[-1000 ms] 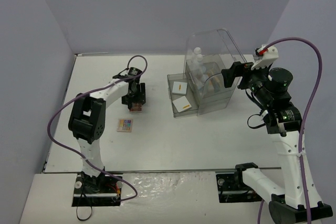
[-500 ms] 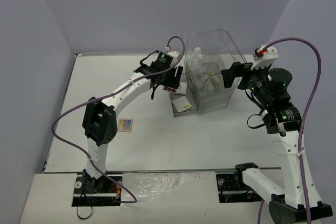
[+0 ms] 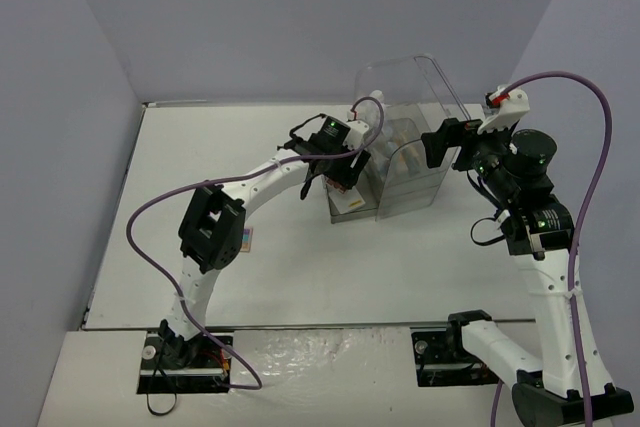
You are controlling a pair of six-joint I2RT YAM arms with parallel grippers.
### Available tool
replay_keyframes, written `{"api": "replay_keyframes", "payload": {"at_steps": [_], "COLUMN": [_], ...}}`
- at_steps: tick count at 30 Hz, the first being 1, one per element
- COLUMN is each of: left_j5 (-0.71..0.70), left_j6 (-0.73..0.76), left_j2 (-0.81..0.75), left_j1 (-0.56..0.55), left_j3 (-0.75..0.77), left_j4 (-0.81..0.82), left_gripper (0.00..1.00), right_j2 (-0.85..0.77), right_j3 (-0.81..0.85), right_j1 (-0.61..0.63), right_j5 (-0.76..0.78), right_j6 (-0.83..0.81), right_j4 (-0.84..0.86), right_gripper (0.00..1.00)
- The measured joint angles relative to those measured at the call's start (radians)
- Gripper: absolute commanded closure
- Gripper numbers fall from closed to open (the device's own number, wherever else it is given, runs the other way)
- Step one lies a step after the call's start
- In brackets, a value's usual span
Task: Organize the makeup
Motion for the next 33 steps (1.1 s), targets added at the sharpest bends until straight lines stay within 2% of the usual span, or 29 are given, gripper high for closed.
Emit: {"api": "replay_keyframes", "payload": {"at_steps": [6, 16, 22, 26, 33], "left_j5": [0.007, 0.007, -0.111, -0.210, -0.291], "left_j6": [0.017, 0.028, -0.060, -0.157, -0.301], "left_j2": [-0.008, -0.089, -0.270, -0.420, -0.603], "left_j1": [0.000, -0.007, 0.011, 0.067, 0.233], "left_j3": [-0.030, -0.128, -0.288, -0.409, -0.695], "left_j4": [0.032, 0.068, 0.060, 0.011, -0.071], "left_gripper": [0.18, 0.16, 0.04, 0.03, 0.03], "right_j2": [0.000, 0.000, 0.003, 0.006, 0.005], "right_j3": [-0.001, -0.001, -0.001, -0.001, -0.001], "right_j1": [0.000, 0.000, 0.000, 0.000, 0.001], "right_j5": [0.004, 0.004, 0.004, 0.004, 0.003], "right_j6": [0.000, 0.000, 0.000, 0.000, 0.003], "right_j4": [0.000, 0.000, -0.001, -0.002, -0.003], "right_gripper": [0.00, 0.00, 0.00, 0.00, 0.00]}}
